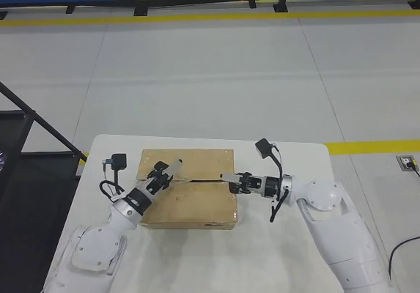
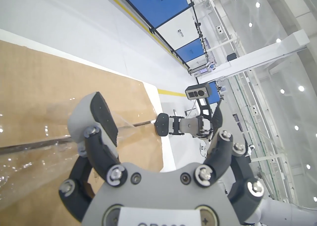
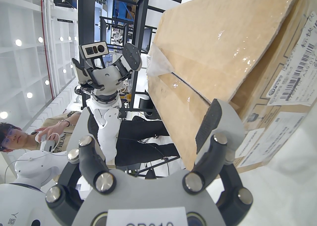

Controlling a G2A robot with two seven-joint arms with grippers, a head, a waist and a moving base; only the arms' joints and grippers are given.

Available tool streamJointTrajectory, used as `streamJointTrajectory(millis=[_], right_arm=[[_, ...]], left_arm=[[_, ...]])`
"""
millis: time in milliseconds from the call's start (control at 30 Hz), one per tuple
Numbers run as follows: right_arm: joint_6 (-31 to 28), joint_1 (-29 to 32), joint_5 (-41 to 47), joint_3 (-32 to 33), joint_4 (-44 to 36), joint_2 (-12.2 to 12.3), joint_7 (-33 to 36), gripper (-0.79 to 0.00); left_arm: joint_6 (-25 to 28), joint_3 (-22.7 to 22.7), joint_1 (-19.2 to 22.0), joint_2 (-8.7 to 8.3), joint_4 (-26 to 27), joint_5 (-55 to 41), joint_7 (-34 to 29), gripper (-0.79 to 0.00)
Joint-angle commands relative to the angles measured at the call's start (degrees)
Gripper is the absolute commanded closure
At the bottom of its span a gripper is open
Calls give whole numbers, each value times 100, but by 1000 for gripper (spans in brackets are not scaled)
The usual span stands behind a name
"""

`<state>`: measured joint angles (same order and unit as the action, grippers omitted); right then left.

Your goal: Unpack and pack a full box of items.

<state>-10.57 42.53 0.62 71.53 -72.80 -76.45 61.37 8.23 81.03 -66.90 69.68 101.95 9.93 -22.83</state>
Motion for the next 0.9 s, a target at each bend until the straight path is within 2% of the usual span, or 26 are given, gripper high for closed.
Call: streamJointTrajectory(millis=[0,200,333,467,667,867], right_arm=[[19,-52,-29,-61,-14,2,-5,-785],[346,-335,-552,-381,-337,-17,-329,-785],[886,-616,-1275,-729,-663,-45,-532,-785],[886,-616,-1275,-729,-663,-45,-532,-785],[880,-633,-1356,-863,-664,-56,-476,-785],[1063,-1708,-2436,-1959,-410,-281,-444,-785]], left_arm=[[87,207,-166,-14,208,-165,130,-785],[347,1271,-793,-87,611,-1053,240,-785],[386,1940,-1130,-126,530,-1657,168,-785],[467,2384,-1432,-142,359,-2115,158,-785],[712,2622,-1838,-131,91,-2616,125,-785],[793,2516,-1858,-129,-58,-2860,-123,-785]])
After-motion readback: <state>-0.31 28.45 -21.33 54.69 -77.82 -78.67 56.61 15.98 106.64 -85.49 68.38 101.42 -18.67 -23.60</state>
